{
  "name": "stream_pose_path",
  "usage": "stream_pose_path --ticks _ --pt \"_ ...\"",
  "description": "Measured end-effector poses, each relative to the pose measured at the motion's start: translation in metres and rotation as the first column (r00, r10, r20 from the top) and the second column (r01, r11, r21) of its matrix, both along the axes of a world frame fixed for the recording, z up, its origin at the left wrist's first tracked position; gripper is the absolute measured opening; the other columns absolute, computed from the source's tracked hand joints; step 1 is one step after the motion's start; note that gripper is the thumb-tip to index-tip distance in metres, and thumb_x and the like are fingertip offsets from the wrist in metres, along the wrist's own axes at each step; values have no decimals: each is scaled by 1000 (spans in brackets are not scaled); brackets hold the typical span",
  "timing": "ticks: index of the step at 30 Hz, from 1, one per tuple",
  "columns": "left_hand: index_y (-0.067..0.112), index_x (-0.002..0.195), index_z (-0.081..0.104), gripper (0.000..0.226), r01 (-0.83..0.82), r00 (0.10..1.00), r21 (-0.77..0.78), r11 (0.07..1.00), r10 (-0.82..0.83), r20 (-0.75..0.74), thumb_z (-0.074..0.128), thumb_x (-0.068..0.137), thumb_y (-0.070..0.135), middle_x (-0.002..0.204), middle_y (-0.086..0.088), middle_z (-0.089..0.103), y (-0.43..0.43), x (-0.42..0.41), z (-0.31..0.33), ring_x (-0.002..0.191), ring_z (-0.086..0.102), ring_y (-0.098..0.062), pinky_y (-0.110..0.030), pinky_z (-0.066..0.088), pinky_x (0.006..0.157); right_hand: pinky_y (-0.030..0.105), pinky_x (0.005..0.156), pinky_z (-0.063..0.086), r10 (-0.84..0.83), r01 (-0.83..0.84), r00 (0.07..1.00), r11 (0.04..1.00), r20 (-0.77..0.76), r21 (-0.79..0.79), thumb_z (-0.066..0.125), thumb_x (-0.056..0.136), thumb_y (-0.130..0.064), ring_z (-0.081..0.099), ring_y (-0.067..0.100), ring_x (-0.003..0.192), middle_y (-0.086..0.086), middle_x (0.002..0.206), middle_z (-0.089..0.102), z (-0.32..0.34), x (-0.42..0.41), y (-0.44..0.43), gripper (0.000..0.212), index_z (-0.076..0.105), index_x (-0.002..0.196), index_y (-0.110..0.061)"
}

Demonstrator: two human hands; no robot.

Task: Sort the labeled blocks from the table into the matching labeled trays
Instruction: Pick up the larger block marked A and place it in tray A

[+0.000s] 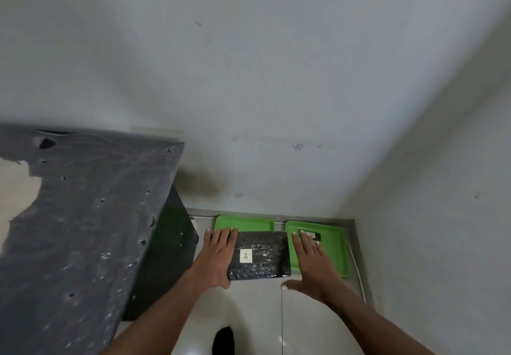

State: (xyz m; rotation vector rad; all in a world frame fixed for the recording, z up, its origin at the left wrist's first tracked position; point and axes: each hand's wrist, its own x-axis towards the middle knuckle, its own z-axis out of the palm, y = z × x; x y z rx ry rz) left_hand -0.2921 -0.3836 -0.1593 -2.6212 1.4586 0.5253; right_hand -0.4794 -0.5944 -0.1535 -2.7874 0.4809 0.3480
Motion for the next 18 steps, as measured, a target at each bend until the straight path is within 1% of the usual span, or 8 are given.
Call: stream_pose_path --ticks 2,5,8,10,14,18 --pt "14 157 -5 140 5 1000 -1 1000 -5 3 86 56 51 148 -11 24 -8 19 -39 139 26 -31 -59 5 122 43 120 -2 -26 26 1000 999 8 27 61 70 -77 -17 30 146 16 161 -14 -41 14 -12 131 -23 148 -15" --pt "14 157 -1 137 -3 1000 -4 1000 3 0 87 56 46 147 -13 24 -24 39 -108 138 25 -33 -62 7 121 44 121 2 -36 36 999 999 4 27 62 73 -73 -9 33 149 19 162 -9 -116 33 -26 125 -15 151 -13" --pt "12 156 2 137 -26 1000 -14 1000 26 16 89 56 43 147 -14 22 -40 63 -191 140 22 -36 -63 6 121 46 122 6 -36 35 999 999 7 12 63 76 -70 -4 35 150 20 162 -5 -204 52 -38 121 -9 152 -9" --pt "11 155 4 136 -18 999 -1 1000 18 37 90 55 42 145 -15 24 -50 77 -239 137 24 -36 -64 9 120 47 123 10 -36 36 999 999 -3 1 63 78 -67 -2 35 150 21 162 -3 -256 62 -46 117 -7 152 -9" --pt "10 153 10 132 6 992 -11 1000 -5 125 89 52 39 141 -15 28 -71 106 -330 133 30 -34 -65 11 119 48 122 15 -37 37 999 999 9 -28 64 79 -65 4 35 150 21 162 4 -361 77 -58 115 -4 153 -8" --pt "9 155 6 136 -28 989 -33 999 33 147 91 52 37 144 -16 27 -84 125 -391 137 26 -35 -66 11 119 48 122 16 -58 58 998 998 -3 -24 63 80 -66 5 35 150 21 162 4 -432 87 -68 114 -3 153 -9"
